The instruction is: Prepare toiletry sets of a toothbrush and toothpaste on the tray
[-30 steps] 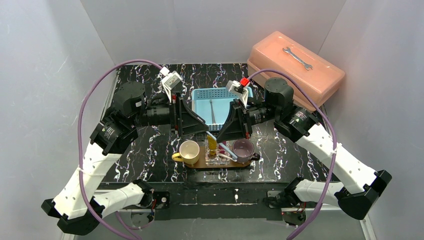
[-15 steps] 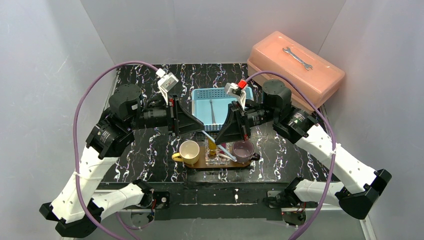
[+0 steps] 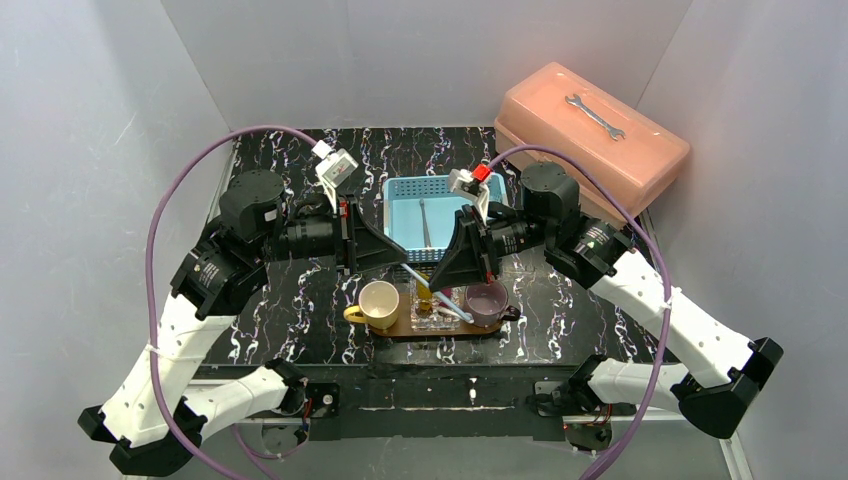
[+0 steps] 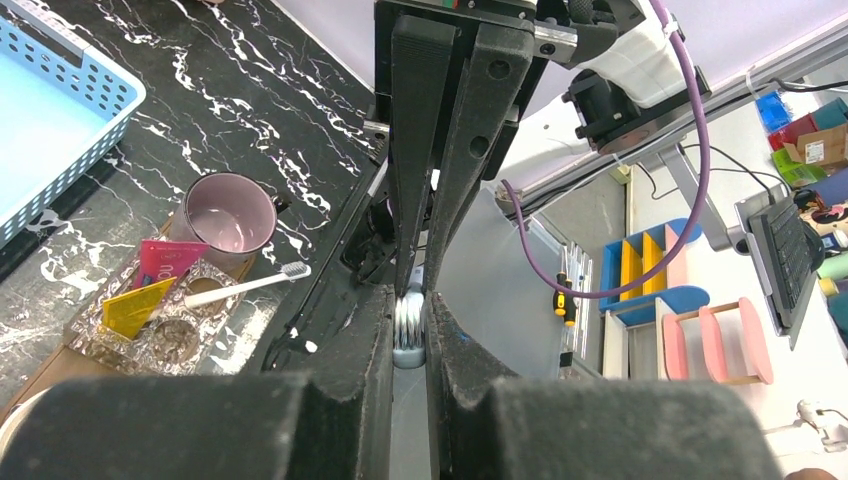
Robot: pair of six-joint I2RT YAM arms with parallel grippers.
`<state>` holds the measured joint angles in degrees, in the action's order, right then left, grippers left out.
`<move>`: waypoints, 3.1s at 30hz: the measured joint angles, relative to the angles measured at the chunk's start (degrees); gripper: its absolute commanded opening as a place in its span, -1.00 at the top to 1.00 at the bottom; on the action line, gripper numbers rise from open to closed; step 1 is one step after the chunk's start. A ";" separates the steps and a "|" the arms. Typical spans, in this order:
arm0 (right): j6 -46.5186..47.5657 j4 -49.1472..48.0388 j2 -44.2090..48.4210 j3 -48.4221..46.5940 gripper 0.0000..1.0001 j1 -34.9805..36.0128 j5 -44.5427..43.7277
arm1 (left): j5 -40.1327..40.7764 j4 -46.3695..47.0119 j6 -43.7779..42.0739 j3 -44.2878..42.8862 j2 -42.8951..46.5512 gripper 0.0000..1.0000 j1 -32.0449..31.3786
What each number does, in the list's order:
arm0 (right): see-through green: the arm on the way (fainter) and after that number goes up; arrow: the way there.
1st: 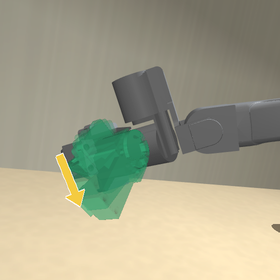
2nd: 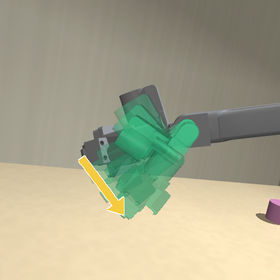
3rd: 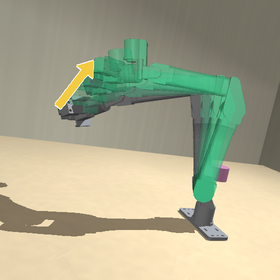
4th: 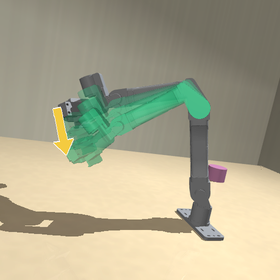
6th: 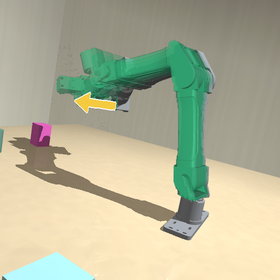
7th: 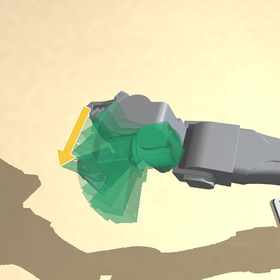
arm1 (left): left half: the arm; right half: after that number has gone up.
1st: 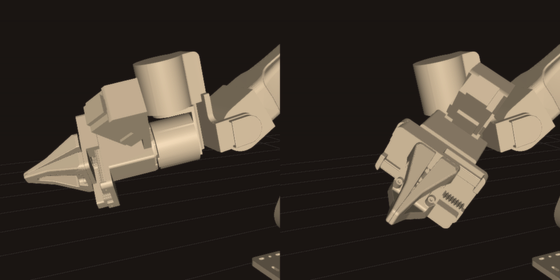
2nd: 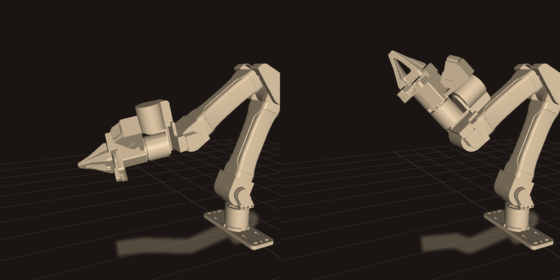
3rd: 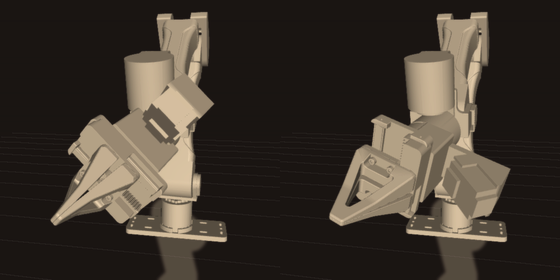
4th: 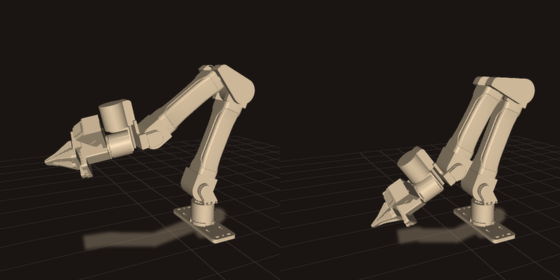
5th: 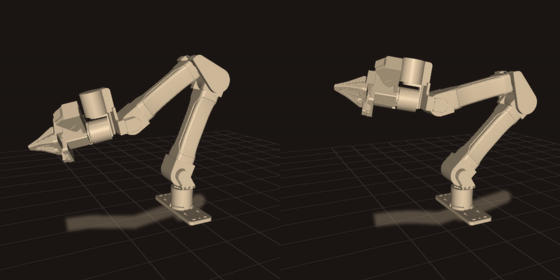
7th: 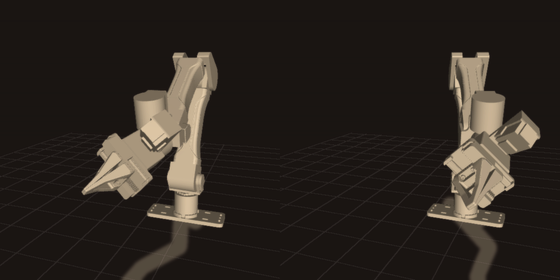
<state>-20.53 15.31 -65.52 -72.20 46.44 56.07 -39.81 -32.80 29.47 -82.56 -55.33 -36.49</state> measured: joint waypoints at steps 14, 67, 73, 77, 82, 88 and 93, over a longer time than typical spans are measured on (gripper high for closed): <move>4.13 6.97 0.09 -0.07 -0.02 0.17 -5.53 | 3.04 -2.38 -0.96 1.77 2.25 1.00 0.00; 11.74 20.24 3.04 0.72 -0.08 0.17 -42.69 | 70.07 -8.46 -3.78 9.99 -3.91 1.00 -37.64; 11.72 20.15 3.02 0.83 -0.08 0.17 -42.66 | 70.31 -5.77 -3.78 11.74 -4.48 1.00 -37.66; 11.72 20.17 3.02 0.85 -0.08 0.17 -42.66 | 70.29 -4.66 -3.76 13.38 -5.14 1.00 -37.68; 11.69 20.15 3.02 0.87 -0.08 0.17 -42.69 | 70.29 -3.39 -3.78 14.88 -5.70 1.00 -37.68; 11.54 19.43 3.02 1.99 -0.10 0.17 -42.71 | 70.29 -1.38 -3.56 17.49 -5.95 1.00 -37.73; 11.50 19.17 3.02 2.67 -0.11 0.17 -42.88 | 70.47 0.07 -3.30 19.30 -6.36 1.00 -37.73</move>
<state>-9.04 34.48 -62.50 -69.54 46.61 13.19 30.65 -32.73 26.17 -63.26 -61.69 -74.22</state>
